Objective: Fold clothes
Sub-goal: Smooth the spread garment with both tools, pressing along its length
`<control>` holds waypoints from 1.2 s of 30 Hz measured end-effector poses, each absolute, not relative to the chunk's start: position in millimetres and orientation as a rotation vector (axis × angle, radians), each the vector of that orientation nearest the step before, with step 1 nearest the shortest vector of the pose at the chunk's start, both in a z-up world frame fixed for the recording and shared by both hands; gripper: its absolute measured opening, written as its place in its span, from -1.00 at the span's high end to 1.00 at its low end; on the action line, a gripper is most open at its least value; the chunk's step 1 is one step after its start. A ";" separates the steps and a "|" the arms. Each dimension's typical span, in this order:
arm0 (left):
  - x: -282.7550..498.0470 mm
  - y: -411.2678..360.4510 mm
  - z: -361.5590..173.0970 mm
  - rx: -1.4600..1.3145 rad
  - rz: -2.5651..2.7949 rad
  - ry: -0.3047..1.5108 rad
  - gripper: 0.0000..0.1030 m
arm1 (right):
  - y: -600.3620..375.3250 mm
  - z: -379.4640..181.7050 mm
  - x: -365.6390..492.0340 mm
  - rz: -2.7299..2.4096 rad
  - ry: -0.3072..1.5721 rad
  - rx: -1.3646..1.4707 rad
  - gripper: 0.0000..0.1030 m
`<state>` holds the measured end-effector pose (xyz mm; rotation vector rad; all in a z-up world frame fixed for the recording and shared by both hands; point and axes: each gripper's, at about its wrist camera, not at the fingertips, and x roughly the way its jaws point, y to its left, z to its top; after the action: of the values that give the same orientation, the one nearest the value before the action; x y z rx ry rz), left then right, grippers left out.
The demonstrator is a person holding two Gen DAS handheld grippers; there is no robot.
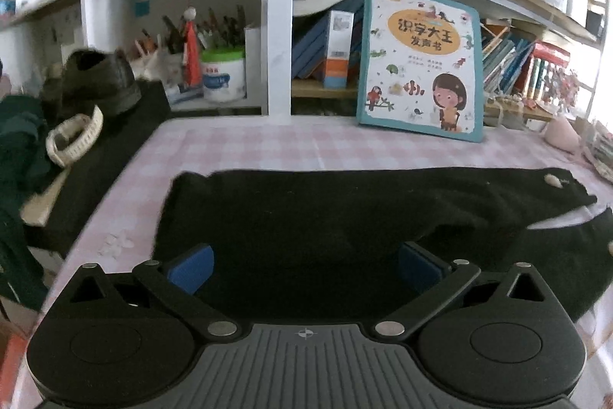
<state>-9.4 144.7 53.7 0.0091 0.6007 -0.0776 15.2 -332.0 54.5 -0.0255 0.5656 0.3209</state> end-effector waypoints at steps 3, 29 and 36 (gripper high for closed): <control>-18.3 149.2 61.3 0.082 -0.062 0.559 -1.00 | -342.4 61.6 17.5 0.391 0.578 -0.062 -1.00; -16.0 158.4 78.6 0.135 -0.052 0.435 -1.00 | -303.3 75.3 43.8 0.546 0.331 -0.150 -1.00; 0.6 154.4 82.7 0.216 -0.156 0.491 -1.00 | -294.7 98.1 80.1 0.661 0.511 -0.182 -1.00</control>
<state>0.6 154.4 82.7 0.2160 0.4913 -0.1560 80.1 -294.7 98.1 -0.1815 0.5112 0.6606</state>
